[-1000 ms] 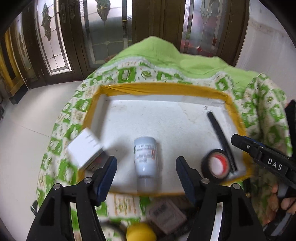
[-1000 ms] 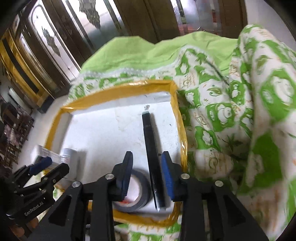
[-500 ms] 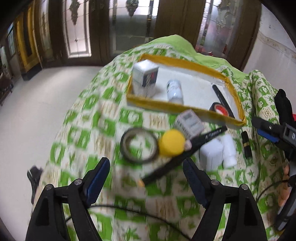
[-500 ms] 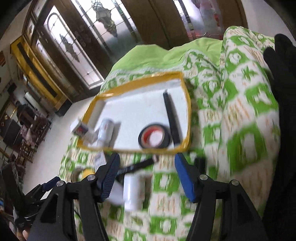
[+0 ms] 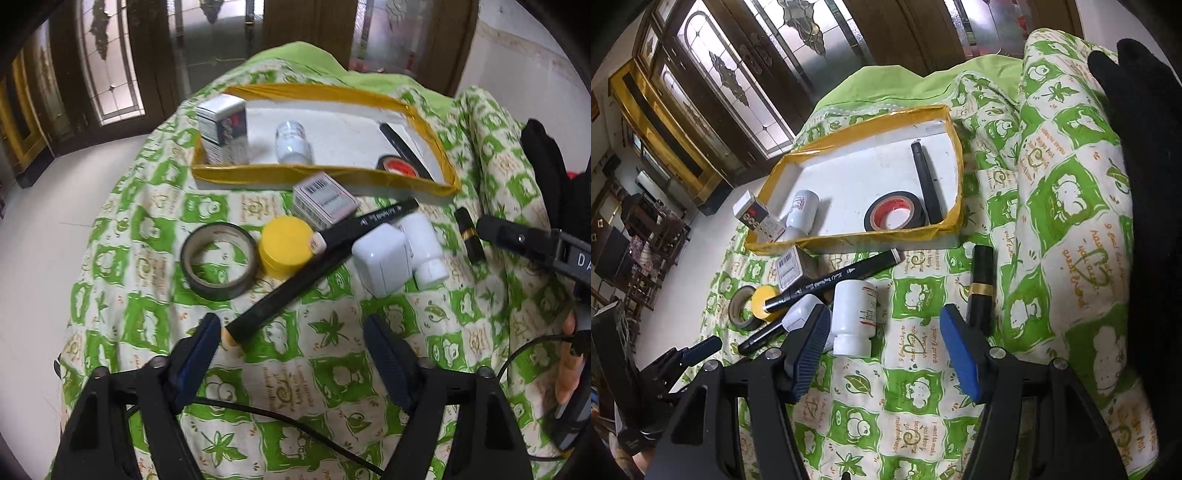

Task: Organize rigid objects
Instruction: 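Grasp the black marker pen with the left tool while the right tool approaches the white bottle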

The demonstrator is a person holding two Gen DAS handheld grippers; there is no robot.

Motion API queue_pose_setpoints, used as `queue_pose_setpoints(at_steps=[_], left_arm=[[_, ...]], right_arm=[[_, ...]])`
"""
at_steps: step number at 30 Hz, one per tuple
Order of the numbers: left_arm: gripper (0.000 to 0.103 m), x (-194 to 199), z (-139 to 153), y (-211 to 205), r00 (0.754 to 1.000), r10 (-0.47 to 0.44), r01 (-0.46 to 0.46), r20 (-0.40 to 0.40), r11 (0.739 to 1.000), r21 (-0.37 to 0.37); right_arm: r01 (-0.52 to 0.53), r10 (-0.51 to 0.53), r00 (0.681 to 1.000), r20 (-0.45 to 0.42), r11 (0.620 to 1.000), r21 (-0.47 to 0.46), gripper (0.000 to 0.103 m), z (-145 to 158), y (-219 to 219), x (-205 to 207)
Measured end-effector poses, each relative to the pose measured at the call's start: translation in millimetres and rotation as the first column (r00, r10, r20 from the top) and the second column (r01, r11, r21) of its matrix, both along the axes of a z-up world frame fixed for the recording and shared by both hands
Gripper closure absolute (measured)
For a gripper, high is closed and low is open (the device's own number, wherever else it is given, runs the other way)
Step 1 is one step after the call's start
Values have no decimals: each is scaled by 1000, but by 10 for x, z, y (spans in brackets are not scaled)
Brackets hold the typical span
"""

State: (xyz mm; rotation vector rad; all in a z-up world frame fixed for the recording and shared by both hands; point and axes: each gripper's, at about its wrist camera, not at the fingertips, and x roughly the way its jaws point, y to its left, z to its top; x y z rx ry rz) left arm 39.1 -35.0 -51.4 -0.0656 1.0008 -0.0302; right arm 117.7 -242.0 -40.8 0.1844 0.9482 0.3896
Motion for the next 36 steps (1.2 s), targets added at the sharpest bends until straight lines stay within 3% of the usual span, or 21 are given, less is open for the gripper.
queue_pose_setpoints(at_steps=[4,8,11,18,21,22,23,24,26,28,31,36], left_arm=[[31,67,-40,-82,998,-53,54,-14,998,25],[42,255,-162,-228,989,-135,142,-57,979,146],[46,344,-304,-283,983,-153,170,-102,967,188],[48,447,-359,-98,981,-110,117,-161,993,33],[49,425,-354,-103,980,-111,118,-165,992,35],[52,404,-347,-117,980,-112,121,-162,992,44],[64,384,-337,-134,981,-114,123,-159,991,48],[83,350,-320,-152,980,-122,128,-157,991,29],[89,282,-293,-182,977,-143,140,-156,990,-32],[89,216,-279,-244,974,-163,156,-159,986,-57],[89,171,-308,-408,971,-170,164,-169,985,-47],[88,276,-303,-344,980,-121,108,-158,991,-84]], right_arm=[[-6,6,1000,-4,1000,0,42,-12,18,14],[-14,14,1000,-6,1000,-1,42,-19,47,15],[-20,20,1000,-11,1000,-1,42,-34,69,21],[-35,34,999,-26,999,-8,42,-78,120,37],[-43,42,999,-28,999,-16,42,-89,146,30],[-48,48,998,-36,999,-14,42,-100,160,33],[-55,54,997,-48,998,-9,42,-117,172,44],[-59,59,996,-61,998,-4,44,-132,189,48],[-69,72,991,-109,997,34,56,-194,211,100],[-72,80,985,-154,996,59,64,-272,256,174],[-57,68,979,-193,997,60,65,-378,291,282],[-31,58,964,-260,994,104,66,-534,303,430]])
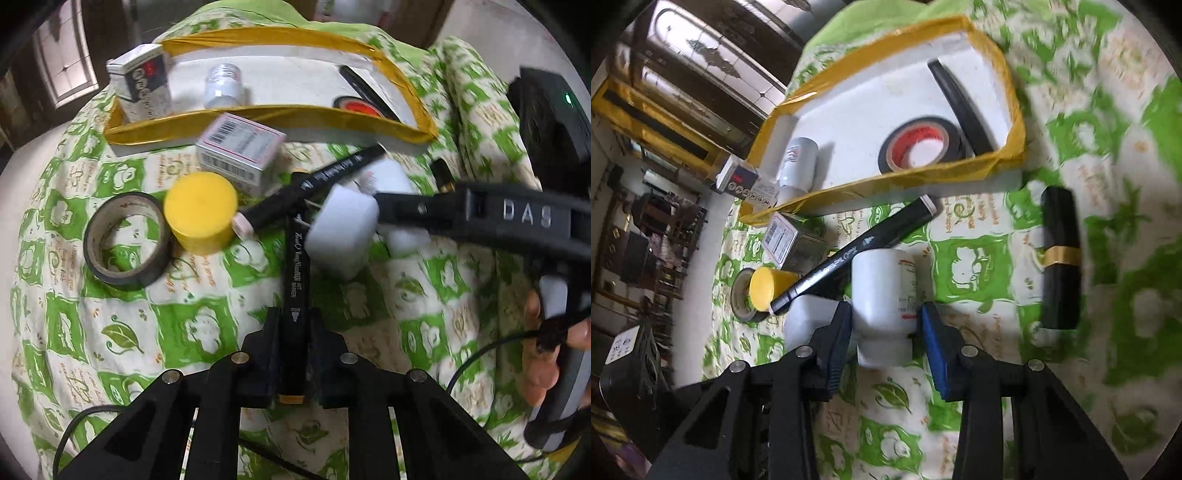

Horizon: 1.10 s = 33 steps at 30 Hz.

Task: Organize rigid objects
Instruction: 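Grasp the black marker pen with the left tool while the right tool approaches the white bottle, then grasp the white plastic bottle with the right tool while the left tool holds the marker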

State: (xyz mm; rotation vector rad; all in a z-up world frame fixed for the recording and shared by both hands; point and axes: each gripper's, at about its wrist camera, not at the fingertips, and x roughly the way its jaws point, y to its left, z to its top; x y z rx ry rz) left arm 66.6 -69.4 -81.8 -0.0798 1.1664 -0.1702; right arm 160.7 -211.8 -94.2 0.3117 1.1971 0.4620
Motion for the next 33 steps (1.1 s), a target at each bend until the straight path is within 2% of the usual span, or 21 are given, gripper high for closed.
queue_pose_setpoints(at_steps=[5,9,13,16,23,28,33], left_arm=[[87,191,-13,-38,1000,3,-4,15,999,42],[87,345,-40,-102,1000,16,-17,24,998,58],[89,259,-46,-124,999,2,-5,43,998,67],[89,136,-26,-82,999,6,-8,38,999,42],[89,-63,36,19,998,43,-40,43,997,-70],[89,-95,-59,73,999,48,-47,5,997,-67],[89,-69,-81,9,999,41,-41,12,998,-49]], right_arm=[[-6,8,1000,29,999,-43,68,56,42,-44],[2,-2,1000,-1,996,-85,68,50,11,-134],[-8,6,1000,-15,995,-98,68,19,-38,-188],[-13,11,1000,-25,996,-94,68,-17,-43,-185],[-28,25,999,-25,994,-108,68,-48,23,-189],[-31,26,999,-44,994,-101,68,-43,-19,-284],[-42,38,999,-36,991,-128,68,-71,11,-282]])
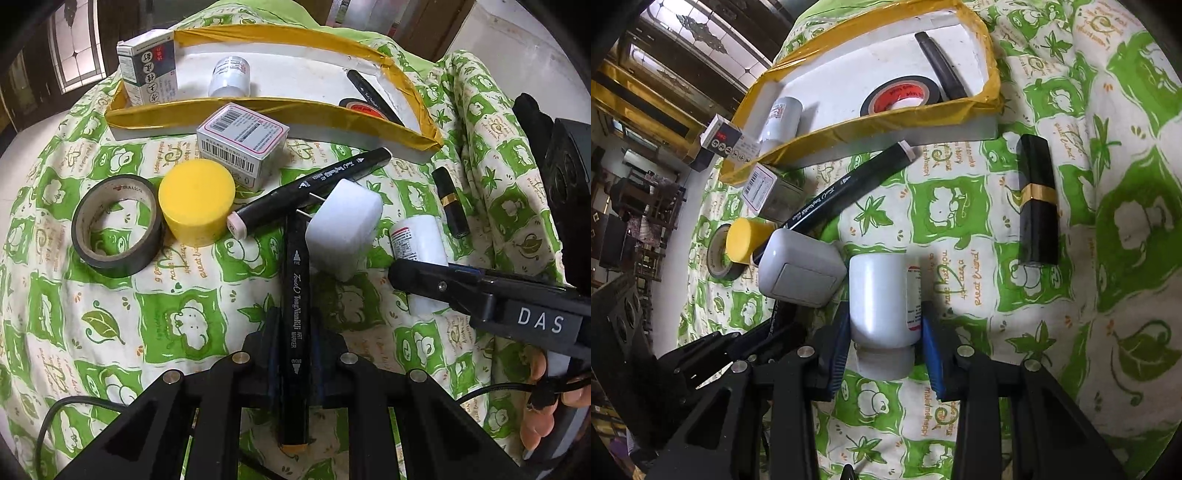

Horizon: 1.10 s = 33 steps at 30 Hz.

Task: Organize rigid objects
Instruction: 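Grasp the white plastic bottle with the right tool while the left tool holds the marker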

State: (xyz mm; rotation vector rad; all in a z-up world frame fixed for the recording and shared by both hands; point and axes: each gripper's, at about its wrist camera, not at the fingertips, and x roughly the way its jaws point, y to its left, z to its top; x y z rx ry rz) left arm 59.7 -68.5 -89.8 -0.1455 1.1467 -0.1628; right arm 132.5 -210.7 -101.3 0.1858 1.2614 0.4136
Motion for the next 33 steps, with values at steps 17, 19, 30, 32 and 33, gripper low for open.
queue_pose_setpoints(at_steps=[17,19,30,32,33], left_arm=[[89,-54,200,-110,993,-7,-1,119,998,68],[89,-82,225,-93,991,-7,-2,131,998,65],[89,-103,232,-31,994,-6,6,107,1000,4],[89,-96,208,-34,996,-5,5,92,1000,0],[89,-83,191,-26,997,-4,5,81,1000,-10]], right_arm=[[-8,8,999,31,1000,-2,68,22,18,-25],[-5,5,999,32,1000,5,68,32,-7,-20],[1,-3,999,34,999,38,68,93,-50,-13],[2,-3,999,34,999,38,68,98,-60,-11],[2,-4,999,35,999,38,68,98,-51,-15]])
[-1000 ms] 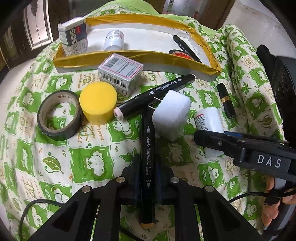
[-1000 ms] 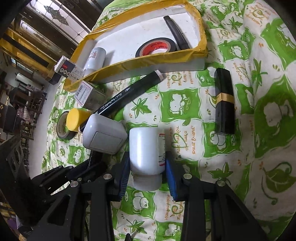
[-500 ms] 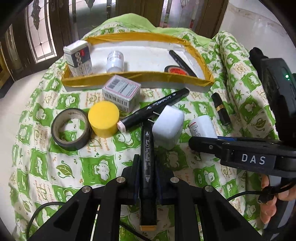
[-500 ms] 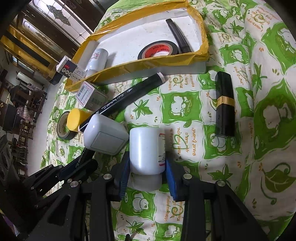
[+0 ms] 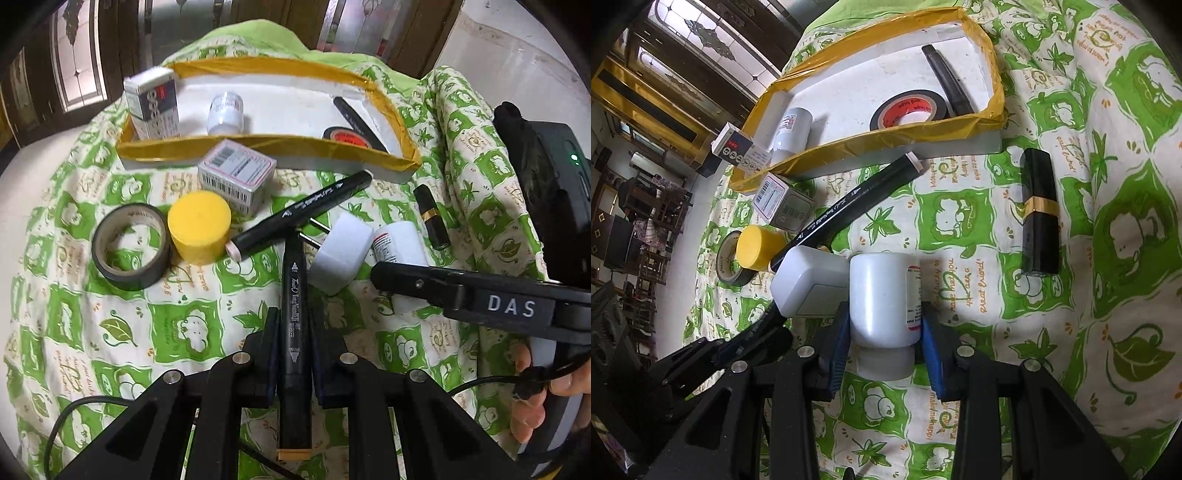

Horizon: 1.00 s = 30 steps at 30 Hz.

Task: Organize rigid objects
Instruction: 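Grasp the white plastic bottle with the right tool while the left tool holds the marker, then carry the black marker and white bottle into the tray and open both tools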

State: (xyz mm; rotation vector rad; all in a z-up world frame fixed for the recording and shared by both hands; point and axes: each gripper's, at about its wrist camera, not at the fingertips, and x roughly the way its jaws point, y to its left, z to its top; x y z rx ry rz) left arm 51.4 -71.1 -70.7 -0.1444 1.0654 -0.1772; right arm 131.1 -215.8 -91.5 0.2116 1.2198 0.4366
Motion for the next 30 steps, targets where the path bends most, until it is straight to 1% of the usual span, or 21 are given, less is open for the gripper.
queue_pose_setpoints(at_steps=[5,9,13,16,19,21,24,27,30], left_arm=[[88,45,-54,29,1000,16,-17,-24,1000,-24],[87,157,-137,1,999,18,-18,-51,1000,-8],[87,207,-175,-49,999,0,1,-43,1000,22],[89,190,-161,-50,999,-6,7,-34,1000,29],[89,116,-63,8,1000,3,-4,-21,1000,-21],[89,36,47,74,1000,16,-16,1,997,-70],[89,-81,171,151,999,29,-27,22,993,-114],[89,-185,257,185,999,32,-27,36,992,-125],[89,-231,322,180,998,31,-25,47,994,-110]], right_arm=[[1,-1,1000,-1,1000,0,68,-3,-3,0],[1,-1,1000,-6,1000,-3,68,-13,4,3],[2,-2,1000,-11,1000,-2,68,-25,11,6],[5,-5,1000,-8,1000,5,68,-17,15,2],[5,-5,1000,5,1000,20,68,27,0,13],[7,-8,1000,18,999,35,68,78,-12,4],[13,-15,999,37,998,56,68,143,-39,-10],[18,-20,999,40,998,67,68,165,-56,-9],[25,-28,999,45,997,75,68,185,-75,-9]])
